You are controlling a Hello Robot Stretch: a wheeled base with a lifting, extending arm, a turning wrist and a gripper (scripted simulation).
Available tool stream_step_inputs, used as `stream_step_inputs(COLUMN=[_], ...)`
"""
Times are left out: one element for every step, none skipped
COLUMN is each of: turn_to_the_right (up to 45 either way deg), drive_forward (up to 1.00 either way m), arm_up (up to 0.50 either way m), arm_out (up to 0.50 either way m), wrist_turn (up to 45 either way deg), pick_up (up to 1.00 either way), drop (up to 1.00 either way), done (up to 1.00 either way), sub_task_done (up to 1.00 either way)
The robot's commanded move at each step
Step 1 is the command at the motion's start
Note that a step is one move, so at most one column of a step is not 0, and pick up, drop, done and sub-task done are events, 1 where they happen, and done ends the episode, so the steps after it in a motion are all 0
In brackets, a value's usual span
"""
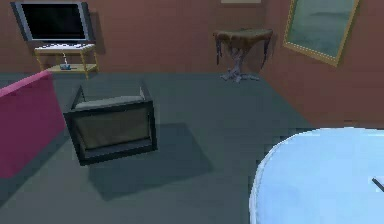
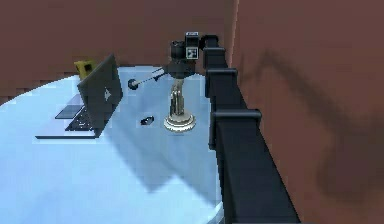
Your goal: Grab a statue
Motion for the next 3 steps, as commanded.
stream_step_inputs(turn_to_the_right=[0.0,0.0,0.0], drive_forward=[0.0,0.0,0.0], arm_up=[0.0,0.0,0.0], arm_out=[0.0,0.0,0.0], wrist_turn=[36.0,0.0,0.0], pick_up=[0.0,1.0,0.0], drop=[0.0,0.0,0.0], done=[0.0,0.0,1.0], sub_task_done=[0.0,0.0,0.0])
